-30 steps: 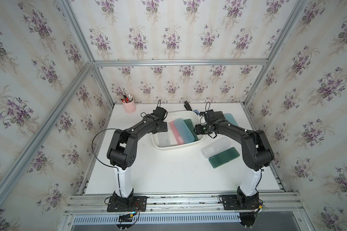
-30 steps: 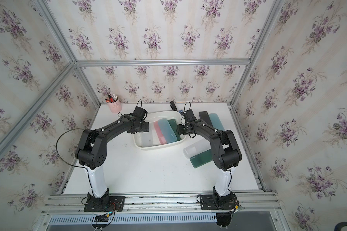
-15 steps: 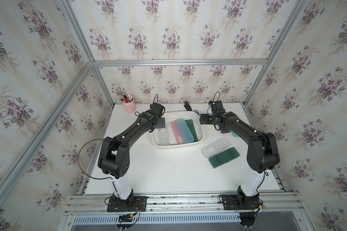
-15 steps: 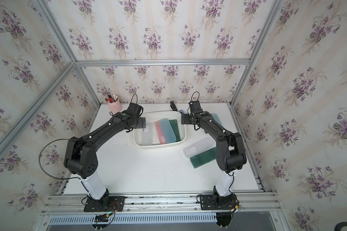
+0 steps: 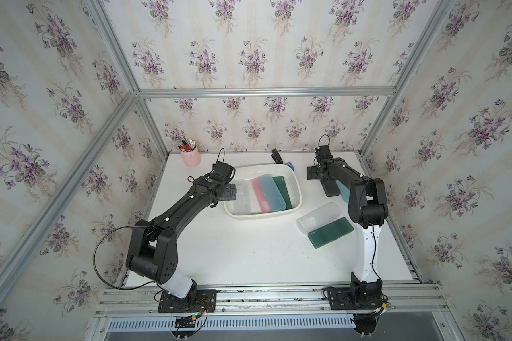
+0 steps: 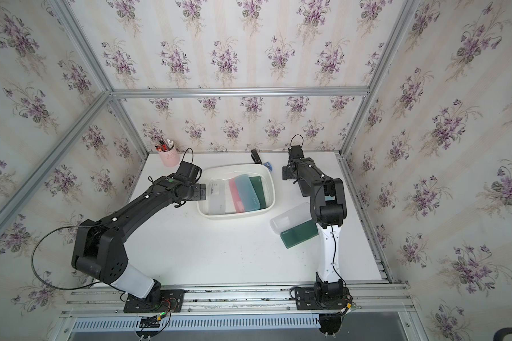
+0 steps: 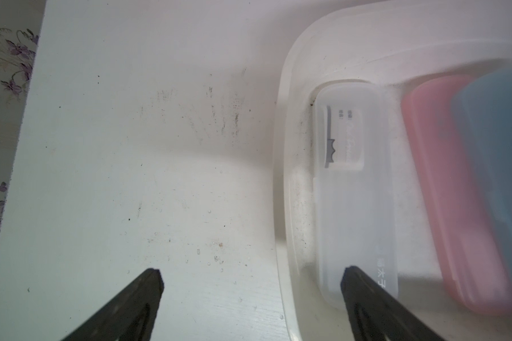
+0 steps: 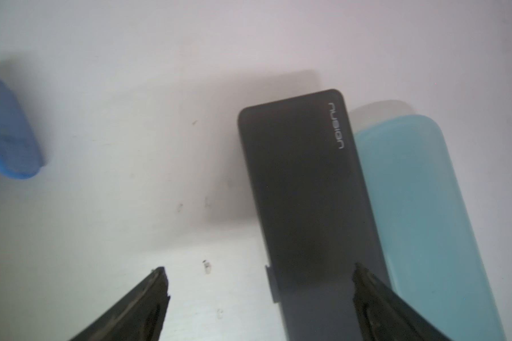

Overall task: Put the pencil case into the storage box
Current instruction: Pick up the pencil case from the center of the board.

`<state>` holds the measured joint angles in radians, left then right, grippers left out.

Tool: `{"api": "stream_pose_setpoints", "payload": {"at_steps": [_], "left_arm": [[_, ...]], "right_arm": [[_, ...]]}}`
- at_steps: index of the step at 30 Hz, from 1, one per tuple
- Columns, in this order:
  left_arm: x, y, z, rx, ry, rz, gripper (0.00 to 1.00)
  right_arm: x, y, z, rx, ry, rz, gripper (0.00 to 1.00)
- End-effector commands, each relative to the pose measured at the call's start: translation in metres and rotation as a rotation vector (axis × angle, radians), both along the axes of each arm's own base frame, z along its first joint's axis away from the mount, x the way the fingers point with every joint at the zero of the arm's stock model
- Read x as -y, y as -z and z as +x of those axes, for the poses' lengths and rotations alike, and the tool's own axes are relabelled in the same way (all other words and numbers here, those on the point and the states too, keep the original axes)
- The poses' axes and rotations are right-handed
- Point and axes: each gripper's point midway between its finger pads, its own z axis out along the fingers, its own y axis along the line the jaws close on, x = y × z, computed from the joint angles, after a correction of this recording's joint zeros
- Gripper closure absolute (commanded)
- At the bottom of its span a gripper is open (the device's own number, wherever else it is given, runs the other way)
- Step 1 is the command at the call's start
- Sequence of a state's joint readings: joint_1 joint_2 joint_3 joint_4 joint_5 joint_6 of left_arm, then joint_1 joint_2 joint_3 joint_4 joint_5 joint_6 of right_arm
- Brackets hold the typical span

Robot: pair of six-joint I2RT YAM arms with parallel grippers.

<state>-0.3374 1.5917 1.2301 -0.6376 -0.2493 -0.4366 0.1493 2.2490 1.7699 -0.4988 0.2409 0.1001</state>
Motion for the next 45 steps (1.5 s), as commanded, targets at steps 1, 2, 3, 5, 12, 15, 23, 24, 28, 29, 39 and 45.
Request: {"api": "stream_pose_setpoints", "payload": {"at_steps": [1, 2, 3, 5, 12, 15, 23, 24, 28, 29, 39, 45], "left_arm": [[-0.003, 0.004, -0.001, -0.007, 0.012, -0.002, 0.01], [-0.004, 0.007, -0.001, -0.011, 0.008, -0.004, 0.01], [-0.005, 0.010, -0.002, -0.017, 0.008, -0.006, 0.01], [-0.005, 0.015, -0.003, -0.024, 0.006, -0.011, 0.00], [-0.008, 0.025, -0.005, -0.041, -0.001, -0.007, 0.00], [-0.009, 0.028, -0.006, -0.048, -0.005, -0.005, 0.00], [-0.012, 0.031, -0.007, -0.054, -0.009, -0.001, 0.01], [-0.012, 0.032, -0.007, -0.055, -0.011, -0.001, 0.01], [-0.013, 0.033, -0.008, -0.059, -0.012, 0.002, 0.01], [-0.014, 0.032, -0.008, -0.058, -0.014, 0.004, 0.01], [-0.020, 0.034, -0.011, -0.063, -0.024, 0.003, 0.01], [-0.020, 0.029, -0.014, -0.051, -0.028, -0.006, 0.01]], "right_arm": [[0.017, 0.001, -0.005, -0.032, 0.009, -0.055, 0.01], [0.020, 0.001, -0.006, -0.034, 0.010, -0.056, 0.01], [0.022, 0.001, -0.007, -0.037, 0.010, -0.054, 0.01], [0.024, 0.005, -0.008, -0.049, 0.005, -0.034, 0.01], [0.017, 0.035, -0.025, -0.124, -0.039, 0.040, 0.06], [0.010, 0.045, -0.033, -0.144, -0.057, 0.079, 0.08], [0.006, 0.053, -0.044, -0.146, -0.062, 0.112, 0.10], [0.007, 0.054, -0.042, -0.155, -0.061, 0.100, 0.10], [0.005, 0.061, -0.036, -0.180, -0.071, 0.108, 0.38], [0.004, 0.061, -0.036, -0.176, -0.071, 0.116, 0.42], [-0.012, 0.011, -0.045, -0.086, -0.077, 0.221, 0.44], [-0.048, -0.045, -0.065, -0.007, -0.138, 0.279, 0.44]]}}
